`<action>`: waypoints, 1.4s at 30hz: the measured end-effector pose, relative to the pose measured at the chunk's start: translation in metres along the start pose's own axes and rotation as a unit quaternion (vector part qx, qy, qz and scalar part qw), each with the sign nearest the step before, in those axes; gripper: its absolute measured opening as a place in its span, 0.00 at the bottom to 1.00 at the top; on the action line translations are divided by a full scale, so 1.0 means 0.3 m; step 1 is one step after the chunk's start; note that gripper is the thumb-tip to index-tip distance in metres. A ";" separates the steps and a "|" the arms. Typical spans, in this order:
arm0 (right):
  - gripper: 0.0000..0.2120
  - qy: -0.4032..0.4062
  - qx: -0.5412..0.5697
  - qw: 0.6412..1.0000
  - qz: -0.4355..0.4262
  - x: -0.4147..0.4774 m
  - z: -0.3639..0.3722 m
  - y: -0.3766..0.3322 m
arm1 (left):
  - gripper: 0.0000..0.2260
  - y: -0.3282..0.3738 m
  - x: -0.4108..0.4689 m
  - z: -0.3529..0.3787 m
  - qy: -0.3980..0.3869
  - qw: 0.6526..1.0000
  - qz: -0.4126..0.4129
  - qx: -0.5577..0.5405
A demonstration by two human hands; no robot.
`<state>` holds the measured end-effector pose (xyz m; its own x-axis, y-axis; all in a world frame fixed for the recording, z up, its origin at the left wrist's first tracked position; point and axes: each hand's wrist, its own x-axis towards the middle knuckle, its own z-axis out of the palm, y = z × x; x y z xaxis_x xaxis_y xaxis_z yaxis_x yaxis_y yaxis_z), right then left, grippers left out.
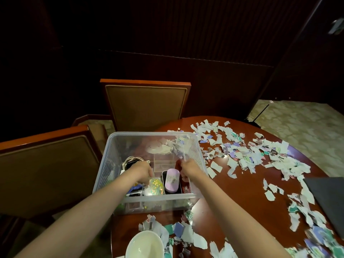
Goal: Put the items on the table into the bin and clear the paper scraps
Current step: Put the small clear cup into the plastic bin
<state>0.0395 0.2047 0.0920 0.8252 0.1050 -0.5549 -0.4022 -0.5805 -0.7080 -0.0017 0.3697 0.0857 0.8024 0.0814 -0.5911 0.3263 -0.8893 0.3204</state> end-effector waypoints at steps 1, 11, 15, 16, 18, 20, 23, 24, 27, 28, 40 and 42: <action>0.07 -0.008 -0.019 1.000 -0.003 0.001 0.000 0.002 | 0.18 0.000 0.002 0.001 -0.001 1.000 0.003 -0.009; 0.09 -0.017 -0.171 0.985 -0.006 -0.020 0.007 -0.004 | 0.07 -0.009 0.007 -0.015 -0.036 0.990 -0.001 -0.134; 0.06 -0.048 -0.092 0.994 0.031 -0.042 0.000 -0.017 | 0.07 0.036 0.008 -0.003 -0.048 0.984 0.014 -0.170; 0.07 -0.054 -0.092 0.994 0.028 -0.049 -0.001 -0.017 | 0.07 0.051 0.011 0.000 -0.051 0.983 0.019 -0.175; 0.09 -0.053 -0.101 0.993 0.020 -0.059 -0.003 -0.018 | 0.08 0.079 0.014 0.006 -0.061 0.980 0.028 -0.190; 0.11 -0.039 -0.099 0.994 0.014 -0.071 -0.003 -0.025 | 0.12 0.102 0.016 0.009 -0.066 0.973 0.034 -0.218; 0.08 -0.024 -0.146 0.989 -0.006 -0.096 -0.001 -0.032 | 0.12 0.115 0.014 0.005 -0.061 0.975 0.032 -0.212; 0.06 -0.011 -0.175 0.984 -0.017 -0.113 -0.002 -0.039 | 0.12 0.110 0.014 0.001 -0.064 0.977 0.027 -0.202; 0.20 0.013 -0.221 0.974 -0.055 -0.126 -0.013 -0.028 | 0.11 0.069 0.020 -0.012 -0.086 0.980 0.001 -0.177; 0.21 0.016 -0.222 0.973 -0.066 -0.128 -0.019 -0.024 | 0.08 0.055 0.019 -0.017 -0.096 0.978 -0.013 -0.183; 0.10 -0.066 -0.404 0.912 0.034 -0.134 0.007 -0.021 | 0.06 0.035 -0.068 -0.043 -0.096 0.965 -0.008 -0.243; 0.13 -0.071 -0.414 0.907 0.042 -0.134 0.009 -0.022 | 0.06 0.044 -0.089 -0.048 -0.090 0.963 0.003 -0.253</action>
<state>0.0079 0.2065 0.1178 0.7225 0.1017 -0.6839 0.0226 -0.9921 -0.1237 -0.0117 0.3622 0.1163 0.7199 -0.0421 -0.6928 0.5608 -0.5529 0.6163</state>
